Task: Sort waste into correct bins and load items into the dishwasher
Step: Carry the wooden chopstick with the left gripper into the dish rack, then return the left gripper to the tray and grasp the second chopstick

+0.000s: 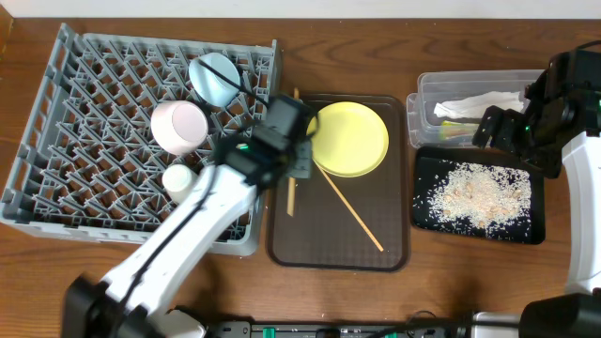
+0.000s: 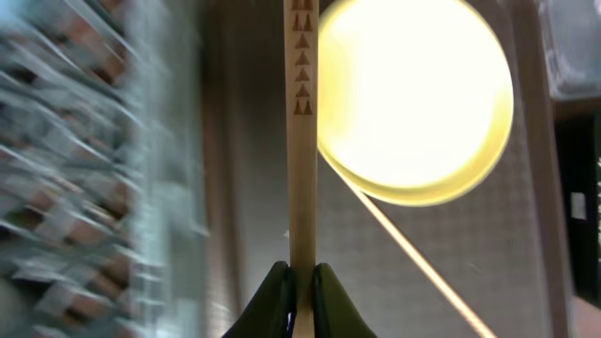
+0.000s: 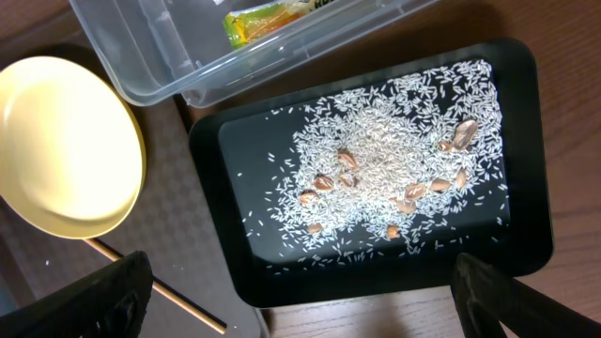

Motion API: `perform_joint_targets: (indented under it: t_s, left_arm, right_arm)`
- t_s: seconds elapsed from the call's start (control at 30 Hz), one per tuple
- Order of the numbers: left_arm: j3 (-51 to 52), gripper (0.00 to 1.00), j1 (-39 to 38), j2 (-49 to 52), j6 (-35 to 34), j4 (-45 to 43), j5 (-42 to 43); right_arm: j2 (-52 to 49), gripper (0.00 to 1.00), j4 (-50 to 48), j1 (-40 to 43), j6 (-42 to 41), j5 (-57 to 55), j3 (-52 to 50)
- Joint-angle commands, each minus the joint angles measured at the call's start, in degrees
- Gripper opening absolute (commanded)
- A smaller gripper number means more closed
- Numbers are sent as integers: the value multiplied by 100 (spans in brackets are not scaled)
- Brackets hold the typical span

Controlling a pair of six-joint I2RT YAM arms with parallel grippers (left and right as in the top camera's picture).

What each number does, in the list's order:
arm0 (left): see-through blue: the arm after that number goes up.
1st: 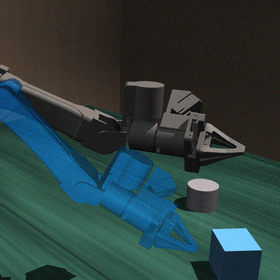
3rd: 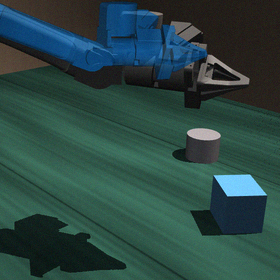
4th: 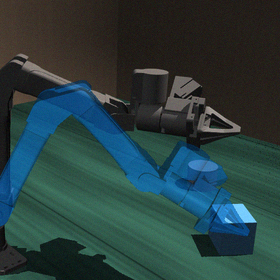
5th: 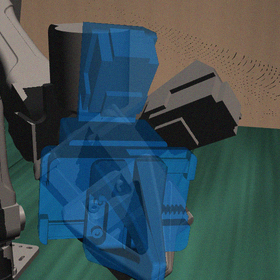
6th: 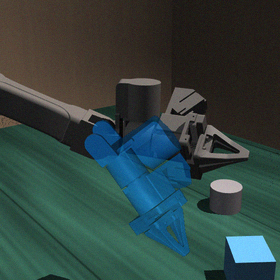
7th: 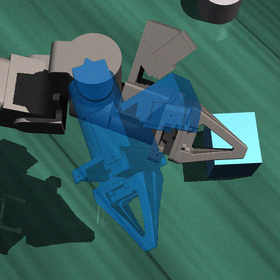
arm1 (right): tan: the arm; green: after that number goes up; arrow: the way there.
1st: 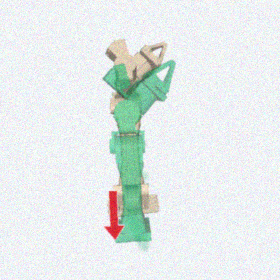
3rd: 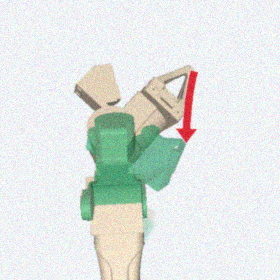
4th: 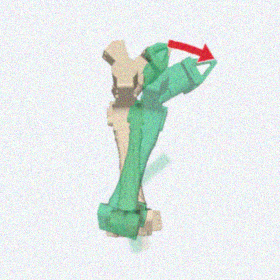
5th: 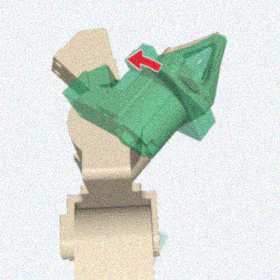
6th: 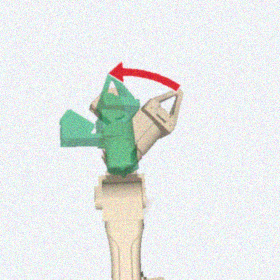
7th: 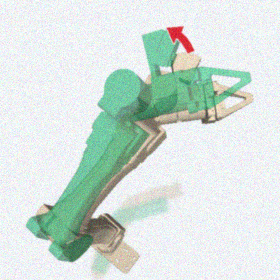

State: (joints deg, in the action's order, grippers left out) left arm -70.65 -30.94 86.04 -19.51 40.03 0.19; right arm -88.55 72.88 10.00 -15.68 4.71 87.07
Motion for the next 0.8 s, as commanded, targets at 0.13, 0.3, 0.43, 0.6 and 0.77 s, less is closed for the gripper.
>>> perform_joint_targets:
  t_s: [0.13, 0.3, 0.43, 0.6, 0.77]
  left_arm:
    - [-94, 8, 1088, -63, 1886, -223, -581]
    - [-90, 8, 1346, 592, 1856, -363, -581]
    - [-96, 40, 1373, 487, 1445, -461, -538]
    - [-92, 48, 1211, 420, 39, -164, 988]
    - [138, 48, 120, 455, -2081, -72, 1084]
  right_arm:
    - [15, 99, 20, 70, 72, 28, 83]
    - [15, 99, 22, 70, 74, 26, 83]
    - [15, 99, 22, 70, 74, 26, 83]
    - [15, 99, 22, 70, 74, 26, 83]
    - [15, 99, 22, 70, 74, 28, 83]
